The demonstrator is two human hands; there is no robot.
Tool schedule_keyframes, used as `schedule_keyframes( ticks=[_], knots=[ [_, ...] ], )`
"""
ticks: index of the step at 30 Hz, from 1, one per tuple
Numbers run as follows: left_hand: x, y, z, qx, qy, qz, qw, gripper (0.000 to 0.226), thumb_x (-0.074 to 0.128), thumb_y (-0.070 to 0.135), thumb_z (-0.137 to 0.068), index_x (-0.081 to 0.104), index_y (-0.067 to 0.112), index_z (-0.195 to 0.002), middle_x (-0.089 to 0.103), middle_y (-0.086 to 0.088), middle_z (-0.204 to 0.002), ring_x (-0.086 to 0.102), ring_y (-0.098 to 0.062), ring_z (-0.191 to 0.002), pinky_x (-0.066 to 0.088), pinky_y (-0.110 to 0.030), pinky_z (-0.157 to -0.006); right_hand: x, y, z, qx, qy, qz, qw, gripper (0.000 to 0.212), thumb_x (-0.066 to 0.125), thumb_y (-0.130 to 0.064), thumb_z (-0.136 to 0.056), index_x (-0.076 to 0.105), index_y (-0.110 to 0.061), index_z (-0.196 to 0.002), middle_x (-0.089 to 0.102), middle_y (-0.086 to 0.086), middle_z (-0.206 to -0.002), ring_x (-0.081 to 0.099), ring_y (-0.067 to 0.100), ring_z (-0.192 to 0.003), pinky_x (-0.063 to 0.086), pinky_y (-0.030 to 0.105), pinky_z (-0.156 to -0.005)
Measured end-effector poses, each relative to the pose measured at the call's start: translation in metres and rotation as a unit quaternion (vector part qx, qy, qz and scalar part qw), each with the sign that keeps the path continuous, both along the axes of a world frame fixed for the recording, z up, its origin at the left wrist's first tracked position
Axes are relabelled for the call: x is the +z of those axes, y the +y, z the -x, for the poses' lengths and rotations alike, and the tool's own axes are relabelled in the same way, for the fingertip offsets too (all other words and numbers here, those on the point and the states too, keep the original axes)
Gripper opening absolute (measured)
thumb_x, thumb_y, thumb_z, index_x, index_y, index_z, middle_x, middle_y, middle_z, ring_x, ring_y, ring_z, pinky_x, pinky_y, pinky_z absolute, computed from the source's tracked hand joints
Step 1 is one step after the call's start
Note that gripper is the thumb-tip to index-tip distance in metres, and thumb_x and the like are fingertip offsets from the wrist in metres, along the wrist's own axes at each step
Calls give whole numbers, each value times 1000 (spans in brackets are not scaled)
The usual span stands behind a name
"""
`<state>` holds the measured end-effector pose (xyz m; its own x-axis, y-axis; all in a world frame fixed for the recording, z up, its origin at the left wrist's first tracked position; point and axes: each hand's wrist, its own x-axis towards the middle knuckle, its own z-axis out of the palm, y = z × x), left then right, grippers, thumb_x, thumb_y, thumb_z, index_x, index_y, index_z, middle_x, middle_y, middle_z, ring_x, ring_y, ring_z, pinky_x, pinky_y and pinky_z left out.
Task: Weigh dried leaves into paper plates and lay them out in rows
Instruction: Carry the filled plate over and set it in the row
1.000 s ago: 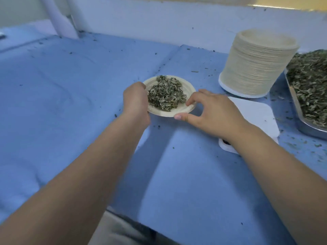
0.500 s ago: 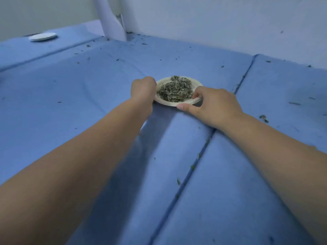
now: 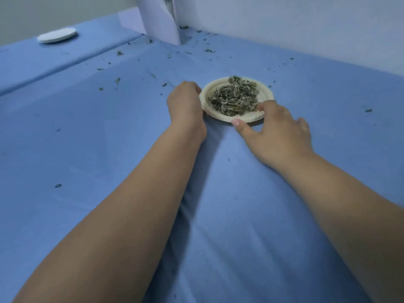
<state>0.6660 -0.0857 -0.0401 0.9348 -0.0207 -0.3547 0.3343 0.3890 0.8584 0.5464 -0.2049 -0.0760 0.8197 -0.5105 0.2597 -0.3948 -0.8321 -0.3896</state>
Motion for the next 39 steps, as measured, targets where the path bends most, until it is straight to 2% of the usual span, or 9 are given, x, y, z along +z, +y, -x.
schedule_keyframes(
  ticks=[3, 6, 7, 8, 10, 12, 14, 25, 39],
  knots=[
    [8, 3, -20, 4, -9, 32, 999, 19, 51, 0, -84, 46, 14, -72, 38, -2, -73, 42, -20, -65, 38, -34, -69, -2, -2, -43, -9, 24, -7, 1000, 75, 41, -75, -89, 41, -20, -141, 47, 8, -147, 34, 26, -144, 16, 60, -118],
    [12, 7, -51, -3, 27, 99, 995, 21, 52, 5, -93, 45, 18, -78, 37, 3, -74, 41, -13, -59, 39, -26, -63, -1, -10, -91, -9, 33, 0, 999, 77, 37, -76, -89, 41, -19, -141, 46, 10, -149, 33, 27, -144, 14, 61, -118],
    [10, 9, -60, -3, 34, 127, 991, 14, 52, 8, -96, 50, 17, -86, 46, 2, -83, 51, -14, -71, 46, -27, -71, -1, -13, -108, -13, 40, 3, 999, 79, 36, -77, -89, 40, -19, -142, 45, 11, -150, 33, 28, -144, 15, 61, -118],
    [8, 11, -70, -11, 41, 172, 984, 6, 52, 11, -99, 56, 15, -100, 56, -1, -104, 60, -19, -93, 51, -30, -86, -1, -17, -124, -19, 45, 5, 999, 81, 35, -78, -89, 40, -18, -143, 44, 12, -151, 33, 29, -145, 15, 61, -118],
    [4, 18, -77, -17, 26, 211, 977, 31, 49, 16, -103, 51, 10, -133, 43, -7, -152, 48, -30, -139, 43, -38, -112, -1, -26, -156, -32, 53, 6, 998, 84, 34, -78, -89, 37, -17, -146, 43, 14, -152, 32, 30, -145, 15, 62, -117],
    [-1, 24, -88, -16, 29, 262, 965, 47, 44, 18, -105, 40, 5, -150, 29, -12, -165, 33, -34, -151, 34, -44, -120, 1, -32, -189, -41, 61, 11, 997, 86, 33, -78, -89, 34, -16, -149, 42, 17, -152, 32, 32, -145, 16, 62, -116],
    [-1, 26, -90, -35, 40, 295, 954, 51, 42, 18, -105, 36, 2, -153, 29, -15, -165, 31, -36, -152, 31, -46, -121, 2, -34, -221, -47, 66, 14, 997, 88, 33, -77, -89, 31, -15, -152, 41, 18, -153, 32, 33, -145, 16, 62, -117],
    [-9, 30, -100, -16, 89, 350, 932, 46, 43, 15, -105, 44, -2, -148, 44, -20, -155, 39, -35, -148, 36, -46, -118, 5, -49, -342, -73, 91, 22, 993, 91, 29, -77, -89, 20, -17, -157, 36, 18, -156, 31, 37, -144, 22, 57, -112],
    [-12, 28, -95, -23, 92, 343, 934, 34, 44, 13, -103, 57, -2, -132, 54, -21, -146, 50, -36, -139, 44, -44, -111, 9, -54, -383, -75, 108, 27, 991, 80, 29, -68, -94, 14, -23, -159, 35, 17, -157, 30, 38, -144, 21, 57, -113]
  ],
)
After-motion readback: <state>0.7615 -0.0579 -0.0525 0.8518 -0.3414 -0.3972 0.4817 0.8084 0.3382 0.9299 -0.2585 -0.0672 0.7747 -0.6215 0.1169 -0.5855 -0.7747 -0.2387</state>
